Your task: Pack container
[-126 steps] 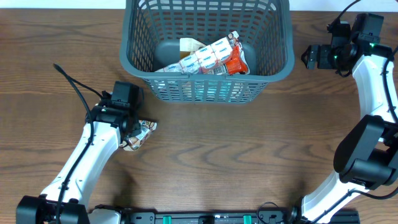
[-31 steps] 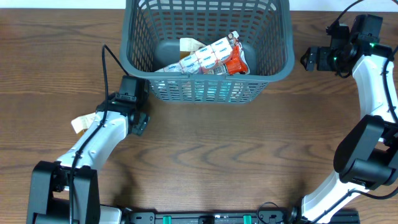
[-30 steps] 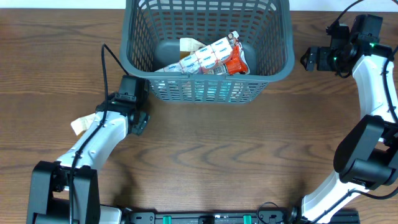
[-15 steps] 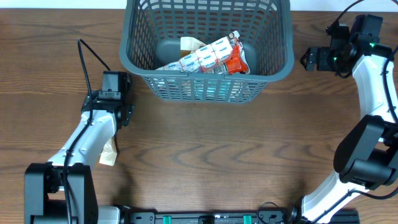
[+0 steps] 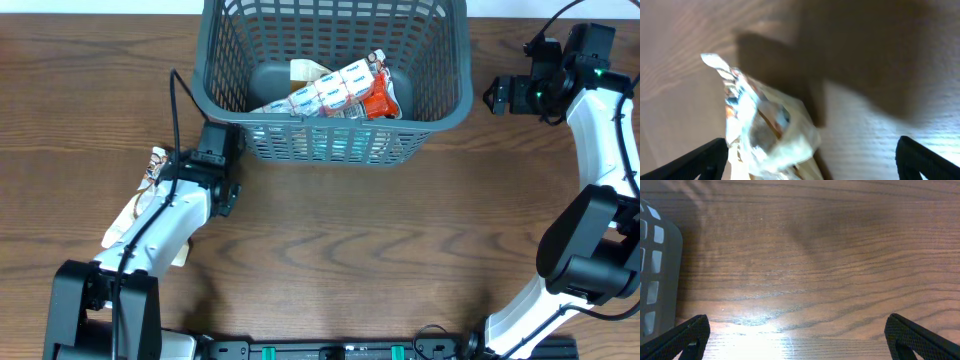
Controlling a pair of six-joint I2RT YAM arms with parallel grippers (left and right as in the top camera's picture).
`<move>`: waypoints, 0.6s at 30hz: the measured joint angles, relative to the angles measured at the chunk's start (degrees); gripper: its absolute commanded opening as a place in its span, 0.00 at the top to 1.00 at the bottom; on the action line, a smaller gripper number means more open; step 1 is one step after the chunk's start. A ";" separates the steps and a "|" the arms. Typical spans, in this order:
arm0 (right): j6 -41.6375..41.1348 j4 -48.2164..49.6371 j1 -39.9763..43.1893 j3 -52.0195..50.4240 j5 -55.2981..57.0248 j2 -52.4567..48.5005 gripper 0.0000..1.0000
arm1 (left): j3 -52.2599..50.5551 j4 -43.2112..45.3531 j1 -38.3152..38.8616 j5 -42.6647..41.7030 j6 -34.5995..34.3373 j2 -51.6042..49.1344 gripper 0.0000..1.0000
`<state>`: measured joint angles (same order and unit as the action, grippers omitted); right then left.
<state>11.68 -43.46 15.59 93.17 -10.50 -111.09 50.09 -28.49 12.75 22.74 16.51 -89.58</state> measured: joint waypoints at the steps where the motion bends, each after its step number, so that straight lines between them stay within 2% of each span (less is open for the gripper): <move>1: 0.00 0.04 0.00 0.00 0.00 0.00 0.01 | 0.00 -0.57 0.00 -0.02 -1.51 0.02 0.02; 12: 0.00 0.00 0.00 0.00 0.00 0.00 0.01 | 0.00 -4.98 -1.05 -3.52 -14.49 2.78 0.01; 18: 0.00 0.00 0.00 0.00 0.00 0.00 0.01 | 0.02 -9.33 -6.97 -7.98 -18.25 4.61 0.01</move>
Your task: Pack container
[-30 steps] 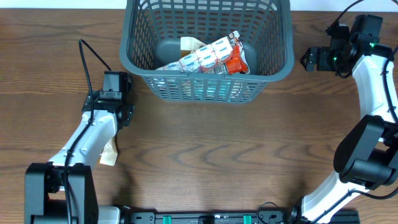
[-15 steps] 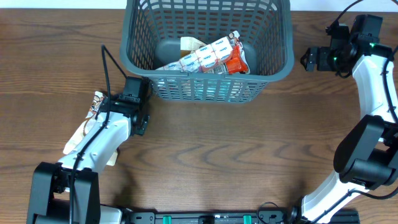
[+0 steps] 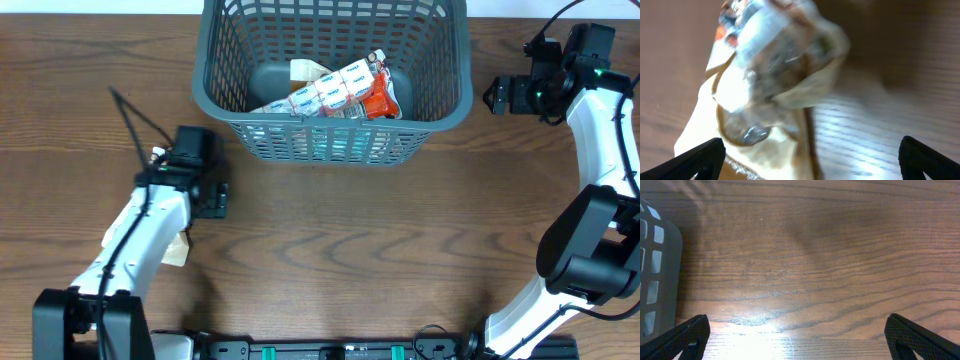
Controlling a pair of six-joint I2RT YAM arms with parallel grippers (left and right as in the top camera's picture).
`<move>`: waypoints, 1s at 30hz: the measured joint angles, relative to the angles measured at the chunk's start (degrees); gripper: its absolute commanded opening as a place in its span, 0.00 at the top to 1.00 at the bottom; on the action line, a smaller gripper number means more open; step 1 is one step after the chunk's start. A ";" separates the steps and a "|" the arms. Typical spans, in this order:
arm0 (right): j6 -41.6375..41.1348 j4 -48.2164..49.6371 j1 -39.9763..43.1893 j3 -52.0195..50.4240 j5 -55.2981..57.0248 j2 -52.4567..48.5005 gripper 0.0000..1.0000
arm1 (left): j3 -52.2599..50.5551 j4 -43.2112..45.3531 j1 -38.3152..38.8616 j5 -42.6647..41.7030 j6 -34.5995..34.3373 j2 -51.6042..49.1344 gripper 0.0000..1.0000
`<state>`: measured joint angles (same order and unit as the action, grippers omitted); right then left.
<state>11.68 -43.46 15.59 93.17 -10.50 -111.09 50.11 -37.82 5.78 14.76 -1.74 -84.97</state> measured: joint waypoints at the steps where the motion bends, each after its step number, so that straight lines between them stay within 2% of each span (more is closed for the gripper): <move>1: 0.00 0.00 0.00 0.00 0.00 0.00 0.01 | 0.00 -0.26 -1.07 -0.66 -0.17 0.20 0.01; 17: 0.00 0.31 0.00 0.00 0.00 0.00 0.01 | 0.00 -0.52 -13.25 -4.70 -0.57 0.44 0.01; 30: 0.02 0.42 0.00 0.00 0.00 0.00 0.01 | 0.00 3.80 -15.10 -6.29 3.26 -9.42 0.01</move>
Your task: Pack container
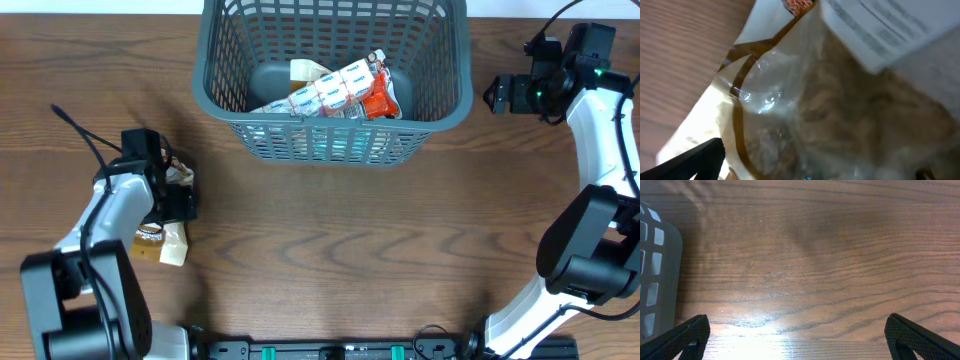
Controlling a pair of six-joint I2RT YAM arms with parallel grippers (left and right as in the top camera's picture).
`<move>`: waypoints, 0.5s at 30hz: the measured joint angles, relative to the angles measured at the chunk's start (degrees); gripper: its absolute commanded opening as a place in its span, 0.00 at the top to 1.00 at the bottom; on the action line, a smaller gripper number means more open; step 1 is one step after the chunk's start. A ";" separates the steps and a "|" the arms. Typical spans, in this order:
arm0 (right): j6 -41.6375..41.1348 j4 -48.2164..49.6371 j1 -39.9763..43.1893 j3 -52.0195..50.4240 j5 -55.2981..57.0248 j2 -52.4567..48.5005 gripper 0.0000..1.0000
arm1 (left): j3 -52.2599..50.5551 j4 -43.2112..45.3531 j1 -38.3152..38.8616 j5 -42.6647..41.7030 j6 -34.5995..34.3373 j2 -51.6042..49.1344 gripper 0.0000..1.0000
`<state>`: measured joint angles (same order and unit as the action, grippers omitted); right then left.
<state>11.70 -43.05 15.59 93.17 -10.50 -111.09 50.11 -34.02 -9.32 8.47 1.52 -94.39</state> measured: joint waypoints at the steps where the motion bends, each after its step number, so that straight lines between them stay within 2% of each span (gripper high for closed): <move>1: 0.00 0.00 0.00 0.00 0.00 0.00 0.01 | 0.26 -0.02 0.00 -0.39 0.09 -0.50 0.07; 4: -0.02 0.00 0.00 0.00 0.00 0.00 0.01 | 0.83 0.26 0.00 -1.22 -0.02 -1.33 0.32; 6: 0.00 0.02 0.00 0.00 0.00 0.00 0.01 | 1.07 0.26 0.04 -2.47 0.35 -1.88 0.42; 11: -0.02 0.00 0.00 0.00 0.00 0.00 0.01 | 1.09 0.37 0.00 -5.42 0.94 -2.25 0.75; 15: 0.00 0.00 0.00 0.00 0.00 0.00 0.01 | 1.09 0.24 -0.02 -7.72 1.11 -2.03 0.89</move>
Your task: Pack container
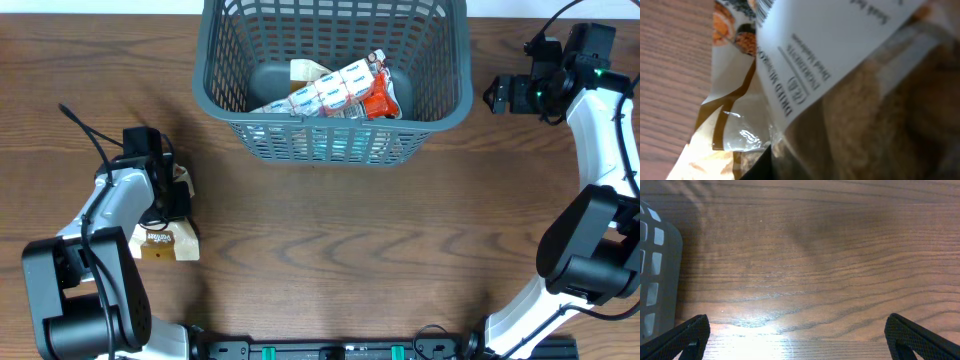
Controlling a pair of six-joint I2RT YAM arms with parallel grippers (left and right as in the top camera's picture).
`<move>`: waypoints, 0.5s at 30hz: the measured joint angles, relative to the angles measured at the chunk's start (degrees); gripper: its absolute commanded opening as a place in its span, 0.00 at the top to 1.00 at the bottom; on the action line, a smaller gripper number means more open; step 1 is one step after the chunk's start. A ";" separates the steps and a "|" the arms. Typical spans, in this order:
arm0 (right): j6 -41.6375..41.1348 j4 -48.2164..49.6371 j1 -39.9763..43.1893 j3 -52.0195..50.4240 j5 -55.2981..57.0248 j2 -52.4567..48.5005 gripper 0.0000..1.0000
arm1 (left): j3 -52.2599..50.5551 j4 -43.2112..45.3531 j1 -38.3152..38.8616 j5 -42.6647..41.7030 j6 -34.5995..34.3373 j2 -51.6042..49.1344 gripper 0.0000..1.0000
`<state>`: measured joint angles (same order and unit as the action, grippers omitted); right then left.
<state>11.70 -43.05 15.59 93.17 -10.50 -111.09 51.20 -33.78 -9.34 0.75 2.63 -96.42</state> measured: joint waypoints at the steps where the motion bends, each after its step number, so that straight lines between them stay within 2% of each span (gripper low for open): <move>1: 0.00 0.00 0.00 0.00 0.00 0.00 0.01 | 0.00 -0.02 -0.02 -0.44 0.09 0.28 0.92; 2: 0.00 0.00 0.00 0.00 0.00 0.00 0.01 | 0.00 -0.07 -0.02 -0.96 0.24 0.59 0.94; 7: 0.00 0.02 0.00 0.00 0.00 0.00 0.01 | -0.13 -0.48 0.00 -3.23 0.20 4.20 0.94; 15: -0.02 0.00 0.00 0.00 0.00 0.00 0.01 | -0.15 -2.03 0.02 -5.01 -0.79 20.13 0.94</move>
<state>11.68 -43.05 15.59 93.17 -10.50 -111.09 51.05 -35.81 -9.32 -4.25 1.85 -76.29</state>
